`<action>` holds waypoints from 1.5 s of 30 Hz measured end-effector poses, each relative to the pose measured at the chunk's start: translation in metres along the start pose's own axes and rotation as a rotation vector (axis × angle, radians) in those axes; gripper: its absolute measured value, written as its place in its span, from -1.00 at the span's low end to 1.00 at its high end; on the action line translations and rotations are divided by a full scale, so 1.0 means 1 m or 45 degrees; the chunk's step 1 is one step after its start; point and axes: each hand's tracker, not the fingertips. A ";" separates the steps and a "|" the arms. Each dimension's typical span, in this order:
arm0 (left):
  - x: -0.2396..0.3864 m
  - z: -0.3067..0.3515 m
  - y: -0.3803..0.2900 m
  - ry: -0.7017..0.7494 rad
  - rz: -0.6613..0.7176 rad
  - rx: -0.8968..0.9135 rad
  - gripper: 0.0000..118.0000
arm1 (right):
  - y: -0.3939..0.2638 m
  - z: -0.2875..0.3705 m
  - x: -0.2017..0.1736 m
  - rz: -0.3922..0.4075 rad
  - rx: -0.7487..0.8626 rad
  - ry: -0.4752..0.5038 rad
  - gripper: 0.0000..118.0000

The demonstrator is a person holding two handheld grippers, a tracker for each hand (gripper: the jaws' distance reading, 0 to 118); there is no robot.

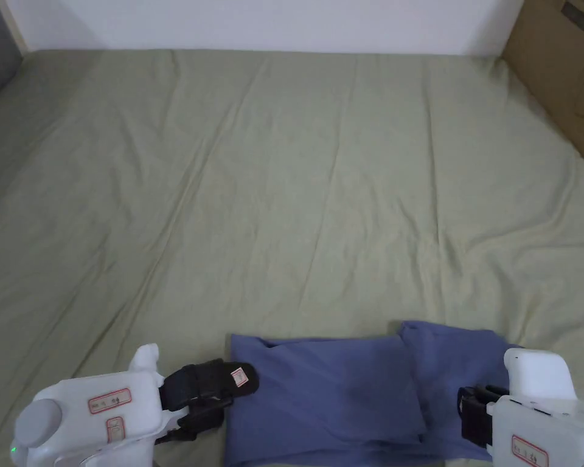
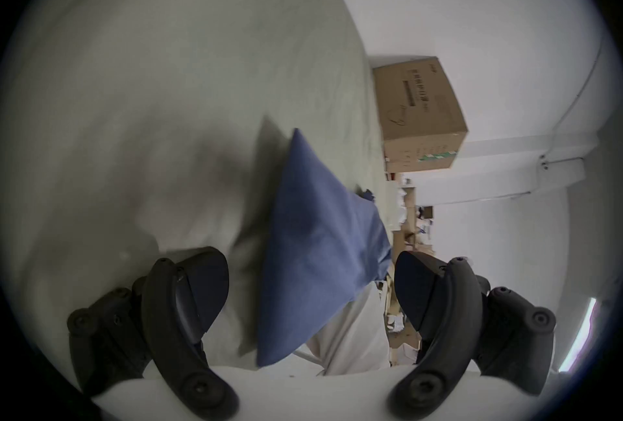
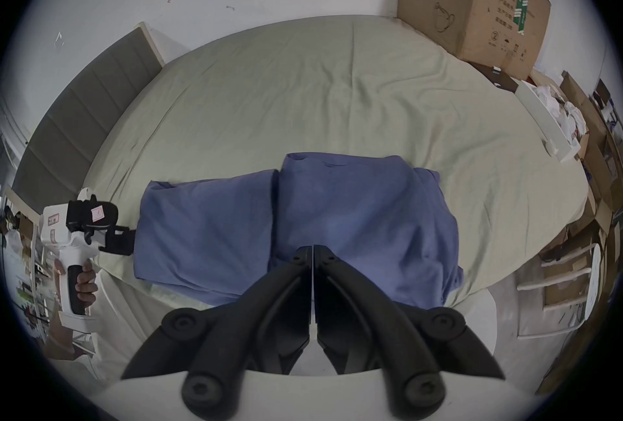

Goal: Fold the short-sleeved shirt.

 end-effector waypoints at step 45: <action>0.195 -0.037 -0.027 0.595 -0.392 -0.039 -0.84 | -0.008 0.012 0.038 -0.095 -0.019 -0.017 -0.97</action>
